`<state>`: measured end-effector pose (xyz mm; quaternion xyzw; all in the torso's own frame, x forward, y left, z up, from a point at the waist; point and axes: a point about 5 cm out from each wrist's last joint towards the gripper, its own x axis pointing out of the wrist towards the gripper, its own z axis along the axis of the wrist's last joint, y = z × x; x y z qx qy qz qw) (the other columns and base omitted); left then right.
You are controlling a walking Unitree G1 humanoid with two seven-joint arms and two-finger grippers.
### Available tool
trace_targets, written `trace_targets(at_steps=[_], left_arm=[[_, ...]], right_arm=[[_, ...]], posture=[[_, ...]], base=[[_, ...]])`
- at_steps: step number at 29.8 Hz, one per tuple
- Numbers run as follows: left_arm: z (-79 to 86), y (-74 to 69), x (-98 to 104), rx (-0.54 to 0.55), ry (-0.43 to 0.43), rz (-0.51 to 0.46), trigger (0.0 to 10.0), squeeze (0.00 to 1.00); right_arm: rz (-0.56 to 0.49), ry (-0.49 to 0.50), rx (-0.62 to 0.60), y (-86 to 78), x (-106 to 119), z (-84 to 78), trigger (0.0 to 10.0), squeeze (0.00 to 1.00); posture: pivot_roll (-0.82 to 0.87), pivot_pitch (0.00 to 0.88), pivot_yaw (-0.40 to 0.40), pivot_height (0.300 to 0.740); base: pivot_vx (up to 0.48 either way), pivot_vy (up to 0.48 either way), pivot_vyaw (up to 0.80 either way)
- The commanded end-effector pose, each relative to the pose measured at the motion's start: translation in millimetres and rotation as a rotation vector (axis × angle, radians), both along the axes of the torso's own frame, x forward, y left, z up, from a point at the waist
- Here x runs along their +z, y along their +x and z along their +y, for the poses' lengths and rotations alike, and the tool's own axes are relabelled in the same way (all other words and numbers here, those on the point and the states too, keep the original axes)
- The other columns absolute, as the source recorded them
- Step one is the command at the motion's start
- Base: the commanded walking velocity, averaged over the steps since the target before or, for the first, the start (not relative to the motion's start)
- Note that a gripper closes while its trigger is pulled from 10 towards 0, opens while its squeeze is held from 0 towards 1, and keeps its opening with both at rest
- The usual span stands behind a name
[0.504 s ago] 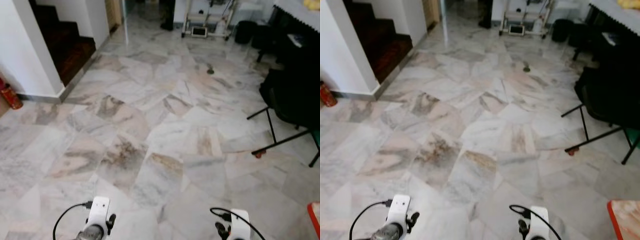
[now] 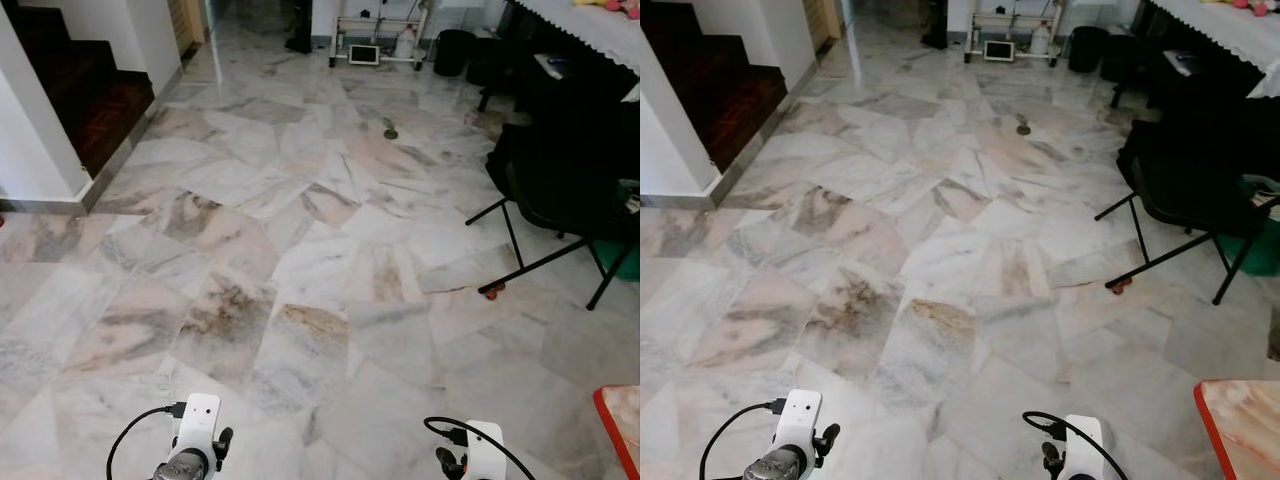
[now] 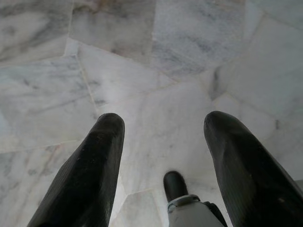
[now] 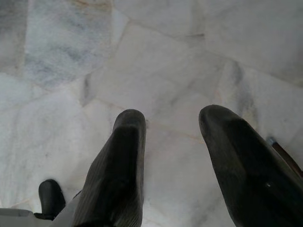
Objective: Setting the table
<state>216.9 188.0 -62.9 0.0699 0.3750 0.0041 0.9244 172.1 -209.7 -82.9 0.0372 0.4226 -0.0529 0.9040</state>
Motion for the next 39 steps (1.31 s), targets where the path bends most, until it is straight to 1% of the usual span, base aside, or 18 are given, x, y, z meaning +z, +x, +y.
trace_targets(at_steps=[1, 3, 7, 9, 11, 14, 23, 26, 29, 31, 33, 35, 39], left_arm=[[0.4, -2.5, -1.5, 0.007, 0.002, 0.009, 10.0, 0.0], [0.1, -2.5, -1.6, 0.008, 0.001, 0.009, 10.0, 0.0], [1.4, -3.3, -2.3, 0.05, -0.009, 0.016, 10.0, 0.0], [2.4, -3.3, -2.3, 0.062, -0.011, 0.018, 10.0, 0.0], [2.7, -3.1, -2.2, 0.04, 0.01, 0.023, 10.0, 0.0], [2.7, -2.4, -1.4, 0.042, 0.003, 0.008, 10.0, 0.0], [3.0, -4.1, -2.8, 0.039, 0.012, 0.027, 10.0, 0.0], [2.9, -4.5, -3.1, 0.037, 0.015, 0.029, 10.0, 0.0], [2.5, -4.0, -2.5, 0.03, 0.013, 0.018, 10.0, 0.0], [2.9, -4.7, -3.2, 0.033, 0.018, 0.031, 10.0, 0.0], [2.7, -4.8, -3.3, 0.042, 0.007, 0.031, 10.0, 0.0], [1.8, -3.7, -2.5, 0.025, 0.009, 0.02, 10.0, 0.0], [0.7, -4.0, -2.9, -0.002, 0.029, 0.026, 10.0, 0.0]], right_arm=[[0.015, -0.001, 0.002, -1.5, -1.0, -0.2, 10.0, 0.0], [0.015, -0.001, 0.003, -1.4, -0.9, -0.3, 10.0, 0.0], [0.014, -0.003, 0.007, -1.3, -0.8, -0.6, 10.0, 0.0], [0.014, -0.003, 0.006, -1.3, -0.8, -0.7, 10.0, 0.0], [0.014, -0.003, 0.008, -1.4, -0.8, -0.7, 10.0, 0.0], [0.015, -0.004, 0.007, -1.8, -1.0, -0.7, 10.0, 0.0], [0.019, -0.003, 0.008, -3.0, -1.7, 0.0, 10.0, 0.0], [0.019, -0.001, 0.008, -3.3, -1.8, 0.4, 10.0, 0.0], [0.019, -0.001, 0.007, -3.7, -2.0, 0.6, 10.0, 0.0], [0.019, -0.001, 0.008, -4.0, -2.2, 0.8, 10.0, 0.0], [0.019, -0.001, 0.008, -4.1, -2.2, 0.8, 10.0, 0.0], [0.019, -0.001, 0.008, -4.5, -2.3, 0.8, 10.0, 0.0], [0.023, -0.003, 0.01, -5.5, -2.8, 1.0, 10.0, 0.0]], posture=[[0.04, 0.0, -0.04, 0.74], [0.04, 0.0, -0.04, 0.74], [0.05, 0.0, -0.043, 0.74], [0.05, 0.0, -0.044, 0.74], [0.05, 0.0, -0.044, 0.74], [0.05, 0.0, -0.043, 0.74], [0.05, 0.0, -0.042, 0.74], [0.04, 0.0, -0.04, 0.74], [0.04, 0.0, -0.039, 0.74], [0.04, 0.0, -0.037, 0.74], [0.04, 0.0, -0.036, 0.74], [0.04, 0.0, -0.036, 0.74], [0.04, 0.0, -0.032, 0.74]], base=[[0.0, 0.0, -0.63], [0.0, 0.0, -0.63], [0.0, 0.0, -0.63], [0.0, 0.435, -0.63], [0.0, 0.48, -0.63], [0.0, 0.0, -0.64], [0.0, 0.0, -0.64], [0.0, 0.32, -0.64], [0.0, 0.0, -0.64], [0.0, 0.0, -0.64], [0.0, 0.476, -0.63], [0.0, 0.407, -0.64], [0.0, 0.0, -0.64]])
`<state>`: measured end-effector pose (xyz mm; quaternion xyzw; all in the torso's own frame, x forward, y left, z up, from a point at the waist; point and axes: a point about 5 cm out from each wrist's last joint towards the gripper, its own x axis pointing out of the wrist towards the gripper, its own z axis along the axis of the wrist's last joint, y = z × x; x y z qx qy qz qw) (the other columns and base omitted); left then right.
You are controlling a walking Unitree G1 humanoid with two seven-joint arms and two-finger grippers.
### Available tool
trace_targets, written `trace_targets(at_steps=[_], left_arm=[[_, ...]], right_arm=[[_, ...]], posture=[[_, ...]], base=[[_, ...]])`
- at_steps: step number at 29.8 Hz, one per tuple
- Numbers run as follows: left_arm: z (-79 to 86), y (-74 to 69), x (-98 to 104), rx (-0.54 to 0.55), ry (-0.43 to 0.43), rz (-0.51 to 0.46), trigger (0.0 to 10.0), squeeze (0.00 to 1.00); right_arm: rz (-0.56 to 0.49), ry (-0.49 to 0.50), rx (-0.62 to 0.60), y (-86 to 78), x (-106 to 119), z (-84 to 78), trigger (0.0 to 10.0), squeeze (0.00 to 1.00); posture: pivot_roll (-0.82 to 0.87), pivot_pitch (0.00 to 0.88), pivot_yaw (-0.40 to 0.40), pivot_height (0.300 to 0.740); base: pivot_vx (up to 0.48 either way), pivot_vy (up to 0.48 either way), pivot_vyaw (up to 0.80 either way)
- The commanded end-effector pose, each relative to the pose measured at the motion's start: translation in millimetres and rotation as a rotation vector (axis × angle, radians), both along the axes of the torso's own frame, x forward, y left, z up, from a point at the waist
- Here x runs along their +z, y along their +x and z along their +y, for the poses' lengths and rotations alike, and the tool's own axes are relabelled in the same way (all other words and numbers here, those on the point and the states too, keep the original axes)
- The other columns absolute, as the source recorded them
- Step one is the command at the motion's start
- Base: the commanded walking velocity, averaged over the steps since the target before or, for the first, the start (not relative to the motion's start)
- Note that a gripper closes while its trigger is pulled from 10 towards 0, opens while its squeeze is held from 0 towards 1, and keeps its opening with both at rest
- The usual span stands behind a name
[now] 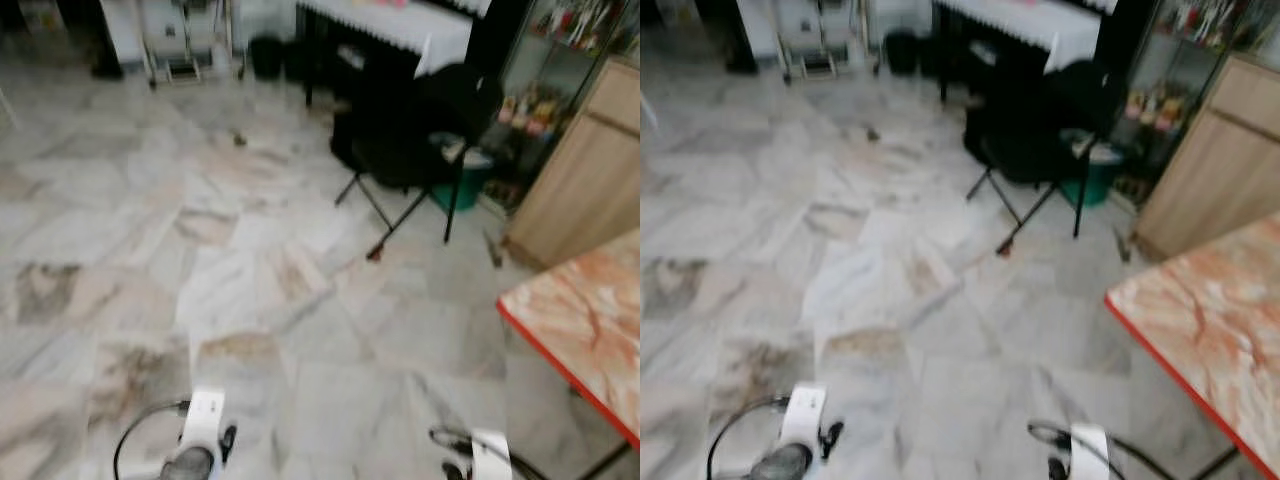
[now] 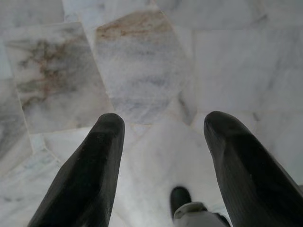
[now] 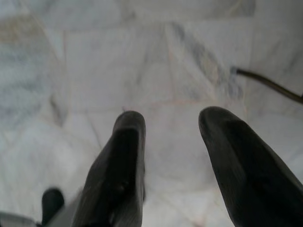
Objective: Setting the table
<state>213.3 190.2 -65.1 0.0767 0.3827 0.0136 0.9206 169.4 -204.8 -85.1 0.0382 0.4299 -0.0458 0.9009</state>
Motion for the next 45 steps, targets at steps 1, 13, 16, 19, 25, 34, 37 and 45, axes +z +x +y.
trace_targets(at_steps=[1, 13, 16, 19, 25, 34, 37, 45], left_arm=[[-1.8, -0.4, -0.7, -0.017, 0.007, 0.01, 10.0, 0.0], [-2.7, -0.7, -1.1, -0.039, 0.021, 0.015, 10.0, 0.0], [-2.1, -0.2, -0.6, -0.041, 0.024, 0.011, 10.0, 0.0], [-0.3, 1.0, 0.4, -0.056, 0.058, 0.006, 10.0, 0.0], [-1.7, 4.0, 1.8, -0.059, 0.032, 0.004, 10.0, 0.0], [-3.5, 5.4, 2.7, -0.066, 0.029, -0.005, 10.0, 0.0], [-2.7, 6.1, 3.3, -0.053, 0.019, -0.012, 10.0, 0.0], [-3.2, 6.4, 3.6, -0.054, 0.019, -0.018, 10.0, 0.0]], right_arm=[[0.008, -0.011, -0.002, -2.8, -0.6, -3.7, 10.0, 0.0], [0.009, -0.024, -0.003, -3.7, -0.8, -4.3, 10.0, 0.0], [0.015, -0.026, 0.004, -4.3, -1.3, -3.7, 10.0, 0.0], [0.015, -0.025, -0.006, -4.8, -1.7, -2.9, 10.0, 0.0], [0.016, -0.023, -0.007, -4.9, -1.9, -1.9, 10.0, 0.0], [0.018, -0.028, -0.008, -5.6, -2.2, -2.5, 10.0, 0.0], [0.017, -0.027, -0.007, -5.5, -2.0, -2.6, 10.0, 0.0], [0.017, -0.028, -0.007, -5.8, -1.9, -3.7, 10.0, 0.0]], posture=[[0.04, 0.0, -0.032, 0.74], [0.03, 0.0, -0.025, 0.74], [0.03, 0.0, -0.018, 0.74], [0.02, 0.0, -0.008, 0.74], [0.02, 0.0, -0.007, 0.74], [0.02, 0.0, -0.008, 0.74], [0.02, 0.0, -0.01, 0.74], [0.02, 0.0, -0.015, 0.74]], base=[[0.0, 0.0, -0.64], [0.0, 0.146, -0.64], [0.0, 0.0, -0.64], [0.0, 0.0, -0.64], [0.0, 0.0, -0.64], [0.0, 0.0, -0.64], [0.0, 0.0, -0.64], [0.0, 0.0, -0.64]])
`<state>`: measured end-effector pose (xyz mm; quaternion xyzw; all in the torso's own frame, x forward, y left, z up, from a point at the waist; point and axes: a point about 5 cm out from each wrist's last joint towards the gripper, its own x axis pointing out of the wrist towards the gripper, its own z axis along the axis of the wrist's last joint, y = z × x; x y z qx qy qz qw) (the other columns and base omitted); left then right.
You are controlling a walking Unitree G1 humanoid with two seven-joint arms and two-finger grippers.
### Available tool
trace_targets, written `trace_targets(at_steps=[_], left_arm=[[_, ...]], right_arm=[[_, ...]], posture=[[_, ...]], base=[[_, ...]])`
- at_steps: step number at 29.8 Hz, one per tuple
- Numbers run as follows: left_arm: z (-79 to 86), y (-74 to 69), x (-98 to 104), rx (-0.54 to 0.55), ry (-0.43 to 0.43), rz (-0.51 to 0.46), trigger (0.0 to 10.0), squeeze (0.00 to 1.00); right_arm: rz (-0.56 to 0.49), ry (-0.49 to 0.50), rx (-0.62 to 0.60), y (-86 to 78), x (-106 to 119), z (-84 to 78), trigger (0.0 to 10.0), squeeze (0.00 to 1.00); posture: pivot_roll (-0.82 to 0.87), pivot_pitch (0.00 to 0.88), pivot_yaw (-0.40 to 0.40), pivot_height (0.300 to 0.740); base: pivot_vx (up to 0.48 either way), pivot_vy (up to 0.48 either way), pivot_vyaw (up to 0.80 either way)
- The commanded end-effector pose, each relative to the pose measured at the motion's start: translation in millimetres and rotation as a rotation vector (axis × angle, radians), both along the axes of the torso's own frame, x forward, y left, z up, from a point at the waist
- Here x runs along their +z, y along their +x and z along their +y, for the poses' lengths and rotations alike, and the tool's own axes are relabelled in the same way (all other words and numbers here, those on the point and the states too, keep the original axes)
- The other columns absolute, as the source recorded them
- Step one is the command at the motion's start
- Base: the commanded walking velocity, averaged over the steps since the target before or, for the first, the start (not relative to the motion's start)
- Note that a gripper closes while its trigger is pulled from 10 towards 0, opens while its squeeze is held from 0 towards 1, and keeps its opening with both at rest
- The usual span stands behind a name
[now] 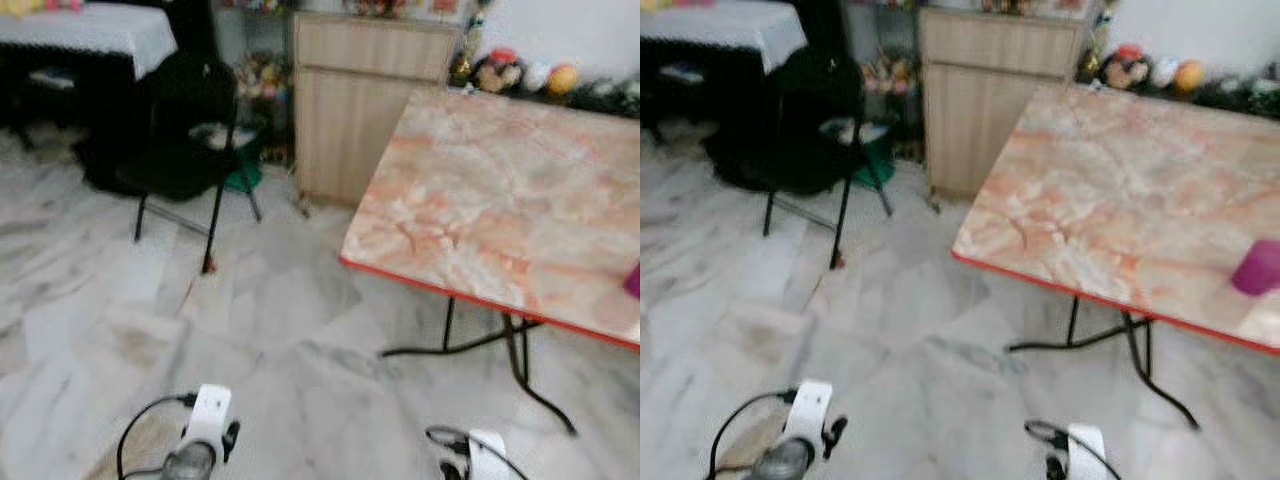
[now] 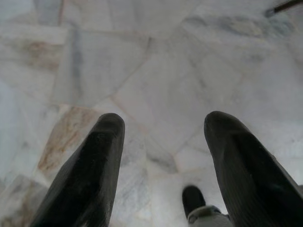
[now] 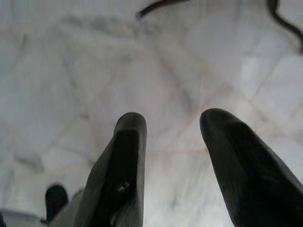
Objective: Setting the table
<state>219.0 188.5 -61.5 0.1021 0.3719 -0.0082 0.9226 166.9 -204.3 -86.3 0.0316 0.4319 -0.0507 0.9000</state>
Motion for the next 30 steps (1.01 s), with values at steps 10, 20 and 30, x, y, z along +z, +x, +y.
trace_targets(at_steps=[10, 20, 30], left_arm=[[3.1, -2.4, -1.7, 0.028, -0.004, 0.02, 10.0, 0.0], [2.7, 2.1, 0.8, 0.026, -0.007, 0.012, 10.0, 0.0], [1.4, -0.4, -0.9, 0.029, -0.01, 0.019, 10.0, 0.0]], right_arm=[[-0.017, -0.008, -0.013, -2.4, 0.4, -3.9, 10.0, 0.0], [-0.011, -0.01, -0.002, -1.3, 0.5, -3.5, 10.0, 0.0], [-0.01, -0.012, 0.002, -0.9, 0.8, -4.3, 10.0, 0.0]], posture=[[0.0, 0.0, -0.004, 0.74], [0.02, 0.0, -0.007, 0.74], [0.03, 0.0, -0.016, 0.74]], base=[[0.0, 0.0, -0.17], [0.0, 0.0, 0.0], [0.0, 0.0, -0.04]])
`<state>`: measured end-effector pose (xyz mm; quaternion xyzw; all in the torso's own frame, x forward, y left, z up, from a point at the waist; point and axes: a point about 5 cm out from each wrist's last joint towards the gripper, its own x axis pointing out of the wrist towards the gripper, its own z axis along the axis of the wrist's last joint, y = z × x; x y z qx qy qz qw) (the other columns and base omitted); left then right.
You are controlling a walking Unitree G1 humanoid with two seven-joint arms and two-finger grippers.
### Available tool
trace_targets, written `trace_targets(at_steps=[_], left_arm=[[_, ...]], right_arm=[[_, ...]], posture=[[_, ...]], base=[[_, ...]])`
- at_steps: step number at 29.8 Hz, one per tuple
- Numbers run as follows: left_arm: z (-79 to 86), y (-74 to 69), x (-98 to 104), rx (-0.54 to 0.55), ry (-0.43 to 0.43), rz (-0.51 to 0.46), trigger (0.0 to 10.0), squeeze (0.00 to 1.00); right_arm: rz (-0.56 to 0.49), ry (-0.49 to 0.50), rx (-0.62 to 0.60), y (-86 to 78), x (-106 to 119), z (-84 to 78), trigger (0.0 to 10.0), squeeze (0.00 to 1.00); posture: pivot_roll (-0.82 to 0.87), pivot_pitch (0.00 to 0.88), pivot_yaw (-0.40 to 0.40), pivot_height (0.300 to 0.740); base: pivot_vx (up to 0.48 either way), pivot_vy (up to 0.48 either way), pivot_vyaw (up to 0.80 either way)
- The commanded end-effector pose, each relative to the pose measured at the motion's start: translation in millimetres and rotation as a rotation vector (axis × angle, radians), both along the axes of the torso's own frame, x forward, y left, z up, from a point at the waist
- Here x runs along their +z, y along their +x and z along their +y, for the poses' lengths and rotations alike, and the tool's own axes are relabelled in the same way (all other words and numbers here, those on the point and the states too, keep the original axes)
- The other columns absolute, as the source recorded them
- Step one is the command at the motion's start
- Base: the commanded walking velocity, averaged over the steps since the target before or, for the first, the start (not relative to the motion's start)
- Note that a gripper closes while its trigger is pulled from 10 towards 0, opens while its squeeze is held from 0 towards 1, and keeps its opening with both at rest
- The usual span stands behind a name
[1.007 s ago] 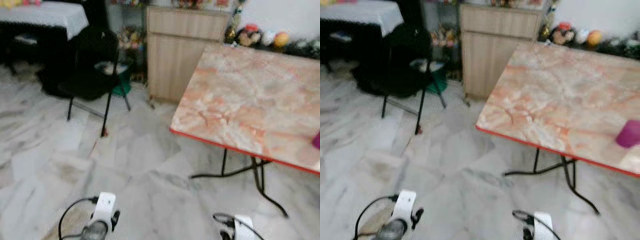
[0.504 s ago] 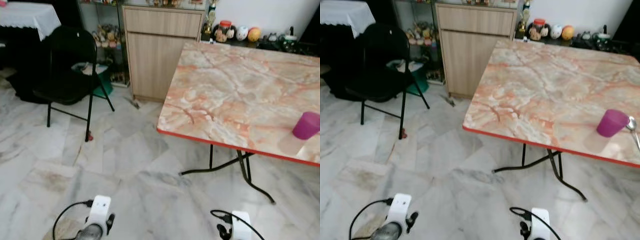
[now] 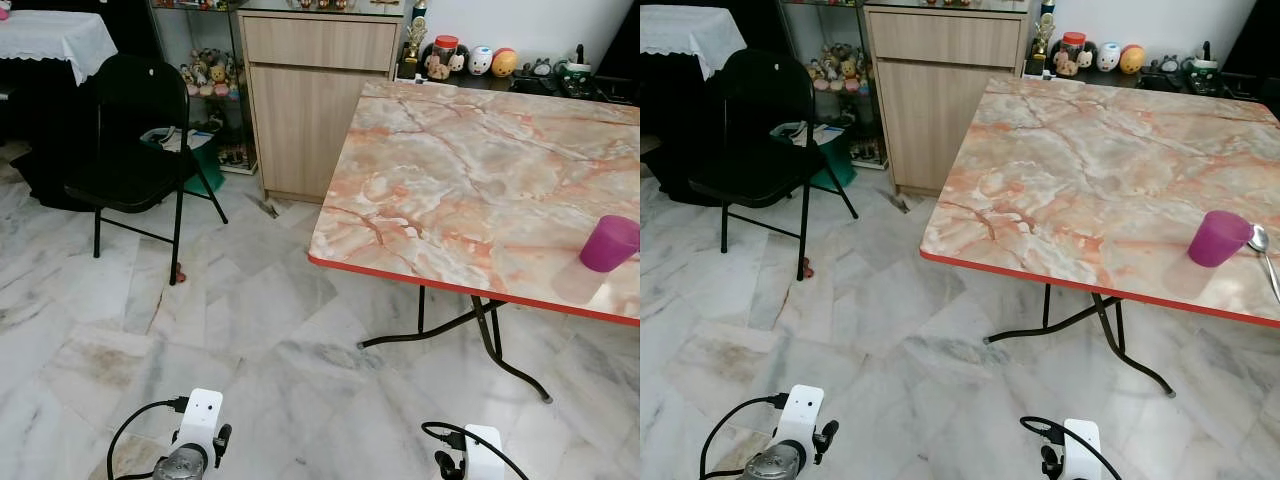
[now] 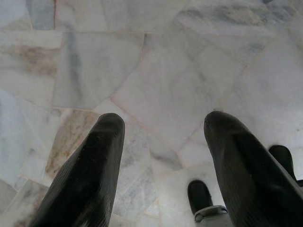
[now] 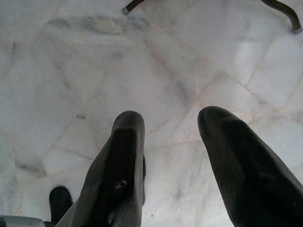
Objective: Setting the table
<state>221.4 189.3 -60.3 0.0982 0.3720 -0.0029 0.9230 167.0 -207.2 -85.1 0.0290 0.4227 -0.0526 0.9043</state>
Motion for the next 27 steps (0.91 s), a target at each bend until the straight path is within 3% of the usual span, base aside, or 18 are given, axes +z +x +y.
trace_targets(at_steps=[1, 14, 27], left_arm=[[0.9, -2.6, -2.0, 0.019, -0.007, 0.019, 10.0, 0.0], [2.5, -1.3, -0.7, 0.035, -0.024, 0.005, 10.0, 0.0], [3.9, -0.8, -0.3, 0.058, -0.034, 0.004, 10.0, 0.0]], right_arm=[[0.011, -0.002, 0.003, -1.0, -0.5, -1.3, 10.0, 0.0], [0.011, 0.0, 0.006, -0.8, -0.5, -0.8, 10.0, 0.0], [-0.003, 0.004, 0.003, -0.3, 0.2, -0.8, 10.0, 0.0]], posture=[[0.03, 0.0, -0.016, 0.74], [0.04, 0.0, -0.016, 0.74], [0.04, 0.0, -0.016, 0.74]], base=[[0.0, 0.0, -0.75], [0.0, 0.0, -0.69], [0.0, 0.0, 0.0]])
